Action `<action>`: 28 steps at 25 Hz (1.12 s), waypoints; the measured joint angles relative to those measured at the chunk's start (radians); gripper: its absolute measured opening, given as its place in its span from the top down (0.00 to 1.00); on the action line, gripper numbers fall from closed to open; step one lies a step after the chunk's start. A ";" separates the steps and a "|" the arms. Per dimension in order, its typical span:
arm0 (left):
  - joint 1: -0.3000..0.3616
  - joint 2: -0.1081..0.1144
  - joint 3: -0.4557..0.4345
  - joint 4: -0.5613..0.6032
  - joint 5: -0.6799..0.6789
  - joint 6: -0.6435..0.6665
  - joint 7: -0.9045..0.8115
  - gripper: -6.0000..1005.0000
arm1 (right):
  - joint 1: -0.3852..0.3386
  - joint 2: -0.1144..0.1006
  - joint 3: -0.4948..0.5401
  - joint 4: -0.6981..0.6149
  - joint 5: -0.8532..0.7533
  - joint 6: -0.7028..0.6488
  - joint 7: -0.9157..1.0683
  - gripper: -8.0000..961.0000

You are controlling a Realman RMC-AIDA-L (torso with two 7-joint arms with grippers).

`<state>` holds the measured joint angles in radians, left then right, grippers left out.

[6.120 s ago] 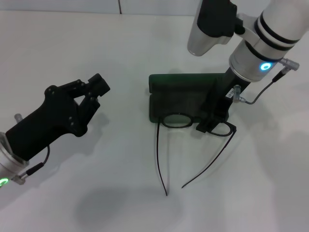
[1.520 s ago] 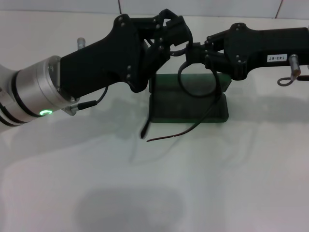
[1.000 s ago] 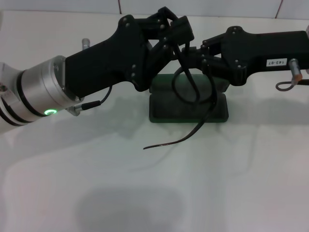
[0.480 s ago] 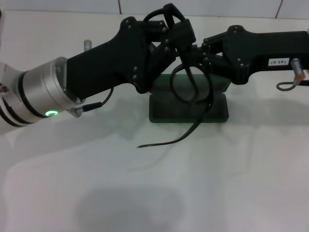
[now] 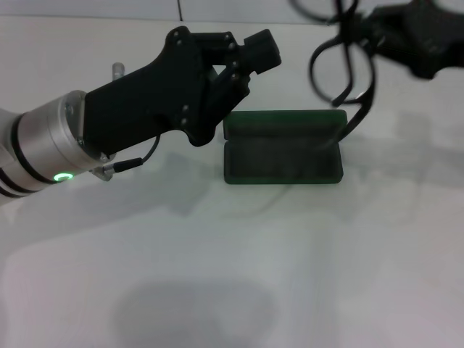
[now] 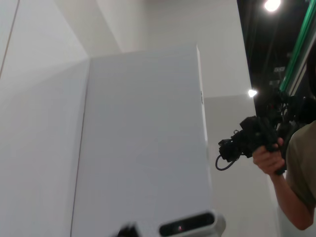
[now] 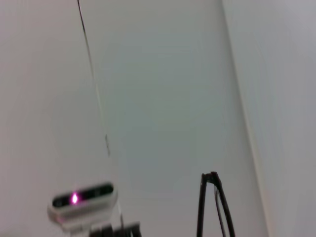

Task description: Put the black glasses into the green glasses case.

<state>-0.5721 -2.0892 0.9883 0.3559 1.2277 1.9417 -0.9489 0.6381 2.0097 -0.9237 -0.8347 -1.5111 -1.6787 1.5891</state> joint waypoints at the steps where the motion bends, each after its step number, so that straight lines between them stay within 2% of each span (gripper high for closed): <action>1: 0.001 0.000 0.000 0.000 0.000 -0.001 0.000 0.96 | -0.003 -0.001 0.050 -0.002 0.007 -0.033 0.000 0.94; 5: -0.007 0.002 0.005 0.003 0.029 -0.004 0.000 0.96 | -0.008 -0.002 0.138 0.004 0.085 -0.097 -0.019 0.94; 10: -0.052 0.003 0.010 0.017 0.142 0.004 -0.005 0.96 | 0.013 0.009 0.125 0.015 0.152 -0.098 -0.086 0.94; 13: -0.081 -0.001 0.031 0.015 0.165 0.022 -0.005 0.96 | 0.066 0.011 0.096 0.078 0.159 -0.078 -0.151 0.94; 16: -0.093 -0.007 0.069 0.005 0.107 0.039 -0.001 0.96 | 0.115 0.010 0.052 0.155 0.162 -0.044 -0.229 0.94; 21: -0.072 -0.008 0.167 0.002 -0.059 0.048 -0.008 0.96 | 0.134 0.014 -0.037 0.184 0.166 0.040 -0.321 0.94; 28: -0.030 -0.006 0.182 -0.008 -0.195 0.065 -0.047 0.96 | 0.136 0.016 -0.112 0.193 0.168 0.102 -0.369 0.94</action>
<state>-0.6026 -2.0947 1.1702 0.3480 1.0328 2.0068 -0.9961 0.7737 2.0256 -1.0356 -0.6420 -1.3434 -1.5770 1.2204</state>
